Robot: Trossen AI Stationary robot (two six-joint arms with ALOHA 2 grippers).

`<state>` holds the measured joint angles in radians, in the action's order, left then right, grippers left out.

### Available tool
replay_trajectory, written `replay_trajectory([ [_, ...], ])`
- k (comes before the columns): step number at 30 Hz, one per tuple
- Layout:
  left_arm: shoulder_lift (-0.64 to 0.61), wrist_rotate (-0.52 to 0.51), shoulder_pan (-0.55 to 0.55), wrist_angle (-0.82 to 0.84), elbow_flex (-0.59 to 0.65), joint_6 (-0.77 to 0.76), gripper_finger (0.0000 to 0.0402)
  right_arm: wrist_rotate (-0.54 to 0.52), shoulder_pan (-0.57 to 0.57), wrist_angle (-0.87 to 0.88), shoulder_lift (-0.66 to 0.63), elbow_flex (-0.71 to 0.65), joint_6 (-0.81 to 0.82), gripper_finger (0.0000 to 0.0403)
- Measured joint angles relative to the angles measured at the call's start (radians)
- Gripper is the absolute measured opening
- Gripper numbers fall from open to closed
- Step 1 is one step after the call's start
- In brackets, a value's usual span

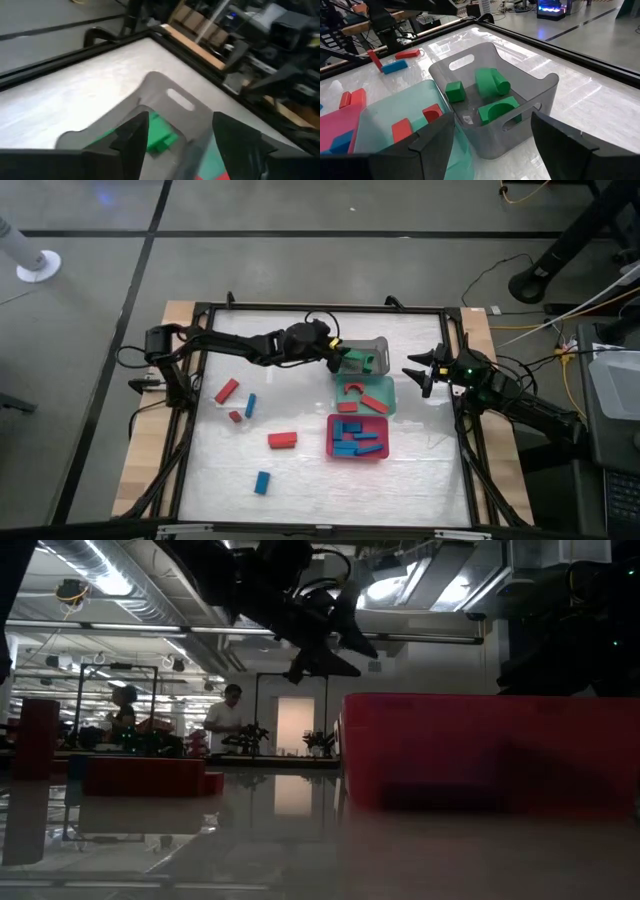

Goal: Sort blocks
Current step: Put the red block into the green bin

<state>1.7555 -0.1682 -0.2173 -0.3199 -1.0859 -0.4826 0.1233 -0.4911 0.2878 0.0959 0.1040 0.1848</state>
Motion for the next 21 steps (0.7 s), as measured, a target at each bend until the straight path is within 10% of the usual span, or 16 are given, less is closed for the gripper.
replay_trajectory([
  [10, -0.14, 0.55, 0.138, 0.322, -0.001, 0.013, 0.0205, 0.0, 0.0, 0.0, 0.0, 0.0, 0.0, 0.0264],
  [21, -0.15, 0.379, 0.534, 0.826, 0.0, 0.171, 0.02, 0.0, 0.0, 0.0, 0.0, 0.0, 0.0, 0.0264],
])
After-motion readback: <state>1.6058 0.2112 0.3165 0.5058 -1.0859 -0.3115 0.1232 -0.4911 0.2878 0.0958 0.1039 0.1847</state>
